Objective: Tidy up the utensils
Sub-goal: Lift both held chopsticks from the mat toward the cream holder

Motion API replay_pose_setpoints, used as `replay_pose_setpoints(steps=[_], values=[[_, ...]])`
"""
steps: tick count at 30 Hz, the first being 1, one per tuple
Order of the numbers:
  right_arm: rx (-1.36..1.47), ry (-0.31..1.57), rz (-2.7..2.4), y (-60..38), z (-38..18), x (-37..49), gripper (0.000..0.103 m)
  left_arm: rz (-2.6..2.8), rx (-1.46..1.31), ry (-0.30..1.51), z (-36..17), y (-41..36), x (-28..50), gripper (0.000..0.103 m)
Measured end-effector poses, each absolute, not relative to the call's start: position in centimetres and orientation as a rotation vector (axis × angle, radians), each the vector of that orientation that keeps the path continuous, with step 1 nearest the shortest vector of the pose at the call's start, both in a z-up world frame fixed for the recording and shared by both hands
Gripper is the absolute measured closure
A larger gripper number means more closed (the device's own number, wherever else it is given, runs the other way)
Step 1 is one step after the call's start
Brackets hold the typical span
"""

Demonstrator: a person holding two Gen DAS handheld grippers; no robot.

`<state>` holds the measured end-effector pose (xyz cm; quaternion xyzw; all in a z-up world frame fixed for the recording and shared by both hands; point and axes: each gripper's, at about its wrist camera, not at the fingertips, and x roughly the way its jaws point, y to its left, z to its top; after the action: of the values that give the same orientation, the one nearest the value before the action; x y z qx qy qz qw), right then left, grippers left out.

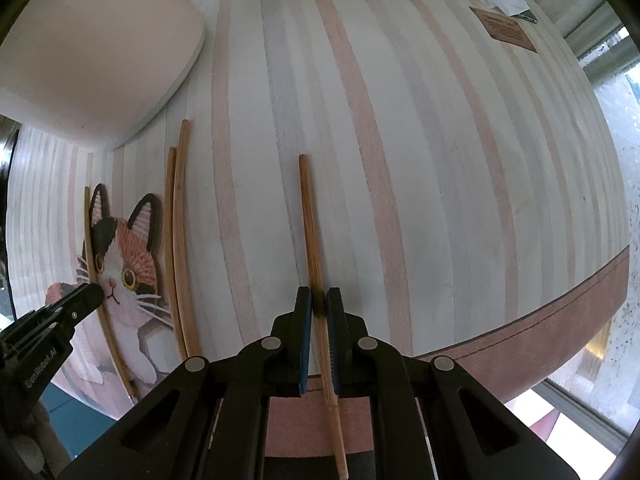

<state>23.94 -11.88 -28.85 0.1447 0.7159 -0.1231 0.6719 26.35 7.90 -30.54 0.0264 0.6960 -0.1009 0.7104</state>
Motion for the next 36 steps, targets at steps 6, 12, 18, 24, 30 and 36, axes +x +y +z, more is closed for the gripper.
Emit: replay_pose_setpoints(steps=[6, 12, 18, 24, 30, 36], values=[[0.272, 1.599, -0.285, -11.1, -28.1, 23.1, 0.095, -0.219, 0.094, 1.531, -30.1, 6.8, 25.6, 0.099], [0.335, 1.506, -0.332, -11.5, -26.8, 22.1, 0.096, -0.137, 0.109, 1.408, -27.4, 7.8, 25.0, 0.099], [0.332, 1.352, -0.336, -12.1, -22.4, 22.3, 0.096, -0.080, 0.089, 1.247, -22.3, 9.0, 25.6, 0.099], [0.335, 1.269, -0.343, -12.6, -19.3, 23.2, 0.096, -0.057, 0.045, 1.165, -18.6, 10.1, 25.6, 0.099], [0.309, 1.192, -0.349, -13.1, -17.3, 23.7, 0.096, -0.049, 0.032, 1.115, -16.9, 11.7, 25.9, 0.099], [0.318, 1.130, -0.346, -13.5, -15.3, 24.6, 0.096, -0.046, -0.007, 1.066, -15.3, 13.0, 26.2, 0.099]])
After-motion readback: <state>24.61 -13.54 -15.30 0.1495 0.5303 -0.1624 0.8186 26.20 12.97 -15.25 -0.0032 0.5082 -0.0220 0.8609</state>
